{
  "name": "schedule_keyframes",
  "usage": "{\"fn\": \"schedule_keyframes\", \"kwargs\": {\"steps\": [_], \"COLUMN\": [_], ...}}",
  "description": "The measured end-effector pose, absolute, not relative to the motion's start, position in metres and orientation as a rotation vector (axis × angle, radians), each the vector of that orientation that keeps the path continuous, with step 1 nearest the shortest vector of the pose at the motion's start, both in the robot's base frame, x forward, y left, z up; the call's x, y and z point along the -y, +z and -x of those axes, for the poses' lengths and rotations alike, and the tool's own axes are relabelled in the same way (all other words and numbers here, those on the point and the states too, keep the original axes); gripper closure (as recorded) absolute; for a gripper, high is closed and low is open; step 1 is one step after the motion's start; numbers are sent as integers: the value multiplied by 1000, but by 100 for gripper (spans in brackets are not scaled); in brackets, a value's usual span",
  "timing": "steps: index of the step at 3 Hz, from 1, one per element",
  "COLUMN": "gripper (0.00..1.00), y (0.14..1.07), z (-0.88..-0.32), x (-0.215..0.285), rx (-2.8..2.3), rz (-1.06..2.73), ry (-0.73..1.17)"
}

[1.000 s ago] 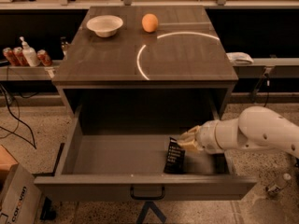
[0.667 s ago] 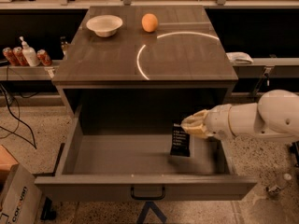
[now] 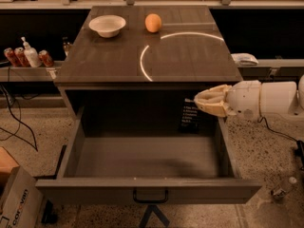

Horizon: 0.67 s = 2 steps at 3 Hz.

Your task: Pick rxbar chocolate from top drawer and place on counter

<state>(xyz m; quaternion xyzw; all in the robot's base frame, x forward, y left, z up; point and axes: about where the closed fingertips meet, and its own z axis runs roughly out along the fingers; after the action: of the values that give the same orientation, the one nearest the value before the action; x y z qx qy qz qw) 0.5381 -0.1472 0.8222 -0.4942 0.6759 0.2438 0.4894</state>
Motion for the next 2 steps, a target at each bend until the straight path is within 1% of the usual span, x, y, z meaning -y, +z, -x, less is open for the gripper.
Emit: {"fn": "schedule_keyframes", "kwargs": {"steps": [1, 2], "gripper": [100, 100], "y": [877, 921], "z": [-561, -603], "x": [156, 161], "rx": [-1558, -1522], "rz": [1194, 1163], "ry": [545, 480]}}
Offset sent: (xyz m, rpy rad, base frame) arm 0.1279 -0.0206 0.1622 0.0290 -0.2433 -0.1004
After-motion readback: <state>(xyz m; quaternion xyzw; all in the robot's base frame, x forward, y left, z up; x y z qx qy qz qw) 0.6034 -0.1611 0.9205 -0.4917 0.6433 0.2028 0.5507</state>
